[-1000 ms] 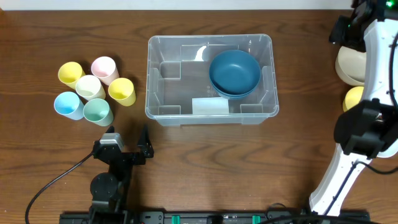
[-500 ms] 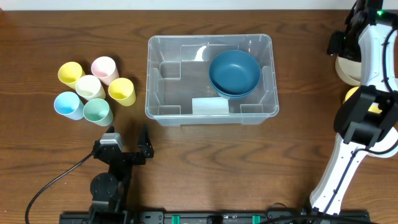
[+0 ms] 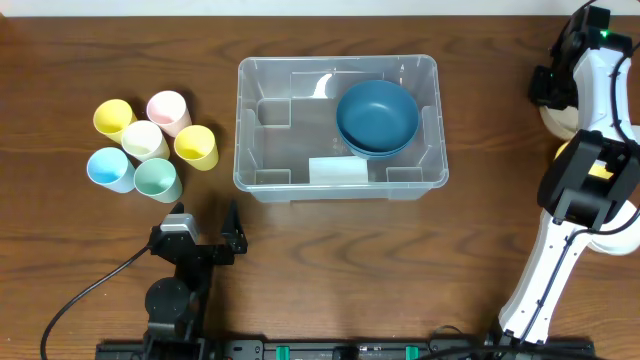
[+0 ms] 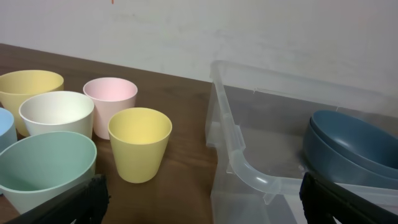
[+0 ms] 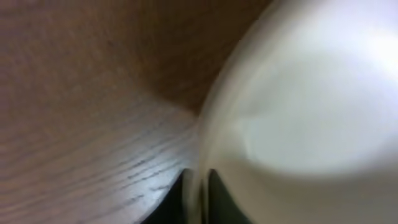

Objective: Pack container
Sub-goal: 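Carry the cream bowl and stack it onto the teal bowls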

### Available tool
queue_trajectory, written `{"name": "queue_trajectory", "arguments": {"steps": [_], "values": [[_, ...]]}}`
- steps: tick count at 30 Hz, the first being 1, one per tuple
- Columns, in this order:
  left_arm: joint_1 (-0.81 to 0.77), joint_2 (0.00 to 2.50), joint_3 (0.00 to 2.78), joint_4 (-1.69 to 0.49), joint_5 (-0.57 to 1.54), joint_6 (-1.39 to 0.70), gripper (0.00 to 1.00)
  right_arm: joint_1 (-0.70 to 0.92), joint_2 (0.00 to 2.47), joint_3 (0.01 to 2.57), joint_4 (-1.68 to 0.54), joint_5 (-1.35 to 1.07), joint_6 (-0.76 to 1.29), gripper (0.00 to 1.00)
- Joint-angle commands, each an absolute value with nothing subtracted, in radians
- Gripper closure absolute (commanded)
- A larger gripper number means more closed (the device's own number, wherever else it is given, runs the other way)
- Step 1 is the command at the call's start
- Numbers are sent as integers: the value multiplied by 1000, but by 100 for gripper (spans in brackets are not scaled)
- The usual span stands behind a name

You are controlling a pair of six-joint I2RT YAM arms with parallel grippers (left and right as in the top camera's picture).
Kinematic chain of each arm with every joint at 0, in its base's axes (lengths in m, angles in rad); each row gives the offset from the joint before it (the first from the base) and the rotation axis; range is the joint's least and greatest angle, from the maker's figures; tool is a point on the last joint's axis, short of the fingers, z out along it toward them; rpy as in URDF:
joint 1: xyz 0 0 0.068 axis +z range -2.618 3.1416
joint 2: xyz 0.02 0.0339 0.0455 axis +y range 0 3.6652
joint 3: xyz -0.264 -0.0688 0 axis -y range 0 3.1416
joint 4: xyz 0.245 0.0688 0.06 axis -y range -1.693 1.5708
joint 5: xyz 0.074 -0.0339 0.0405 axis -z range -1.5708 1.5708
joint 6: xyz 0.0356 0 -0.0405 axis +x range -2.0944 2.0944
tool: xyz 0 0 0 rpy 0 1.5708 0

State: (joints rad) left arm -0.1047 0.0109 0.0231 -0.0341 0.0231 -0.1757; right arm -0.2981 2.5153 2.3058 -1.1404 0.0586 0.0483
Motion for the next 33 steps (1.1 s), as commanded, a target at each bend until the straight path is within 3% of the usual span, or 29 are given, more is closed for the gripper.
{"name": "queue_trajectory", "arguments": {"steps": [1,10,18,26,33], "values": [[-98,6,4,-72,9,-158,2,-297,2521,2302,-1151,11,55,99],[-98,6,4,-72,8,-158,2,-234,2457,2315,-1155,-28,54,99],[-98,6,4,-72,8,-159,2,-126,2228,2387,-1163,-84,50,99],[-98,6,4,-72,9,-158,2,141,2000,2388,-1190,-83,1,99],[-98,6,4,-72,8,-158,2,385,2017,2365,-1267,-45,-5,99]]}}
